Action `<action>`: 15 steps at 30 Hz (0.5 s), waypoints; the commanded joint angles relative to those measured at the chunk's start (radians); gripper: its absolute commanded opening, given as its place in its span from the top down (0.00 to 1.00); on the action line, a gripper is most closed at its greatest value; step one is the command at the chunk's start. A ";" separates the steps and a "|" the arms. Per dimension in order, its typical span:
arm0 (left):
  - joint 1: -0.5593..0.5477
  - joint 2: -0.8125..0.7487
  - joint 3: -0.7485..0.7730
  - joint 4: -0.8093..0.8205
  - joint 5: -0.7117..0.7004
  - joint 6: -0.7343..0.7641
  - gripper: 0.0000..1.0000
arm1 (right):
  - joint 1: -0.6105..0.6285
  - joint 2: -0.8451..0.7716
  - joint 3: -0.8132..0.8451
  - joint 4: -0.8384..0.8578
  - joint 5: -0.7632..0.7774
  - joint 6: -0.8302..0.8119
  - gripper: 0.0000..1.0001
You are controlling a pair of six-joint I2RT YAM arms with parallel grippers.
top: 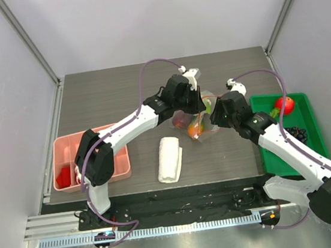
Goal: Open the zip-top bag and remove the fake food
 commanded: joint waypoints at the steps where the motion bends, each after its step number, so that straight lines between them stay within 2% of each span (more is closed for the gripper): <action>1: -0.008 -0.062 0.001 0.042 -0.021 -0.004 1.00 | 0.004 0.046 -0.028 0.188 0.091 0.084 0.60; 5: -0.013 -0.071 -0.019 0.051 -0.050 -0.015 1.00 | 0.002 0.093 -0.077 0.268 0.123 0.259 0.58; 9: -0.025 -0.071 -0.019 0.062 -0.062 -0.023 1.00 | -0.001 0.138 -0.103 0.341 0.143 0.365 0.54; 15: -0.034 -0.066 -0.013 0.063 -0.061 -0.020 1.00 | -0.028 0.222 -0.137 0.466 0.111 0.371 0.43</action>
